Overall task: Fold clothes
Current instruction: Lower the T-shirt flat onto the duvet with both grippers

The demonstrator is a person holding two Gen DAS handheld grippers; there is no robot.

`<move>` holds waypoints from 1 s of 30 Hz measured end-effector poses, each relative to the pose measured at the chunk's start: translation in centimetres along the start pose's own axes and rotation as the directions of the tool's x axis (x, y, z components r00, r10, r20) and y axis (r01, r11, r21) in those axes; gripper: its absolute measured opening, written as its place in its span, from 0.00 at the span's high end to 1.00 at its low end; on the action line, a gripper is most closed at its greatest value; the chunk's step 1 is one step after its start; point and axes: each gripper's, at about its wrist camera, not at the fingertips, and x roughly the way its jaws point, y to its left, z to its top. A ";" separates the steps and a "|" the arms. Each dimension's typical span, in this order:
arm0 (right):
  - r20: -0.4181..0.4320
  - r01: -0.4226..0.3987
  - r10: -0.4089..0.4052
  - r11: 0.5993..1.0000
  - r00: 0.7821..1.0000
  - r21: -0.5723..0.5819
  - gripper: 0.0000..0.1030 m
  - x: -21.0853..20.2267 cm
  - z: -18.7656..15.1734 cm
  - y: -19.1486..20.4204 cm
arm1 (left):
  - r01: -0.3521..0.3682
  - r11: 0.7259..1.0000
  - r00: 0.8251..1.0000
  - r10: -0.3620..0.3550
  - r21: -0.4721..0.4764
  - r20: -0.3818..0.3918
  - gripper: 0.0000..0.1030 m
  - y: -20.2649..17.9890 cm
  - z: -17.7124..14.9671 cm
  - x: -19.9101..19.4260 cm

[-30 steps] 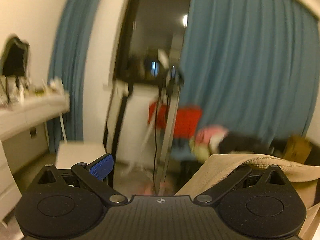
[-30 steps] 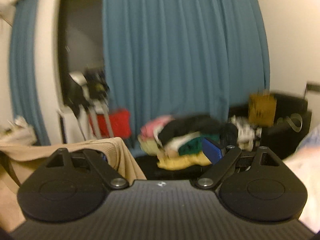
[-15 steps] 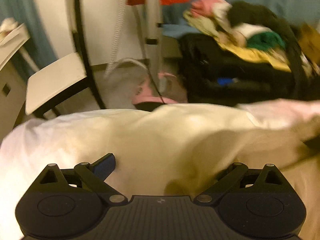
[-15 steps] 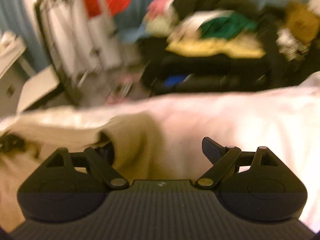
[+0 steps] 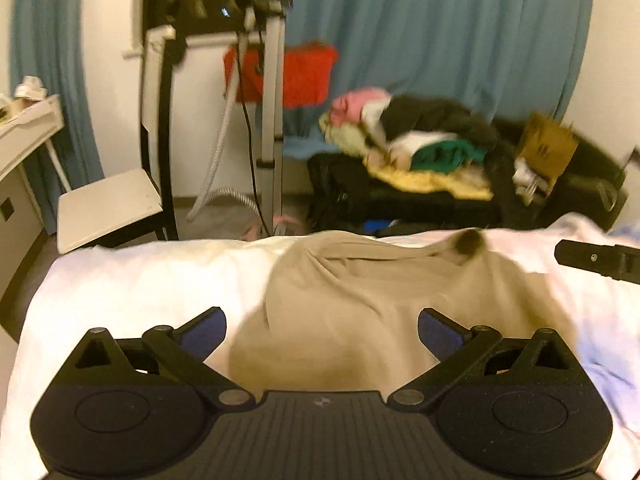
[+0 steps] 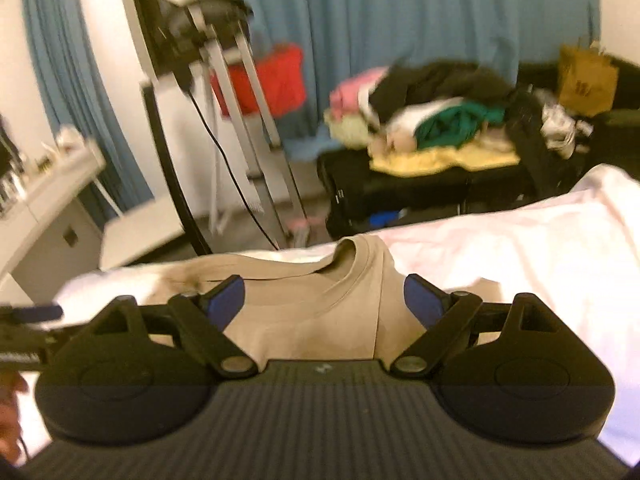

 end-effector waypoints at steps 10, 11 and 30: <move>0.266 -0.042 0.050 0.998 0.963 -0.037 0.15 -20.4 -9.5 0.1 | 0.015 0.995 0.988 -0.001 -0.095 0.152 0.00 -3.4 -13.5 -15.6; 0.284 -0.044 0.053 0.998 0.957 -0.035 0.15 -21.8 -10.5 -0.2 | 0.015 0.994 0.990 0.001 -0.105 0.144 0.01 -3.4 -14.4 -15.9; 0.204 -0.036 -0.004 0.981 0.979 0.192 0.15 -17.9 -18.2 -7.2 | -0.063 0.720 0.998 0.060 -0.691 -0.029 0.30 12.3 -17.0 -3.6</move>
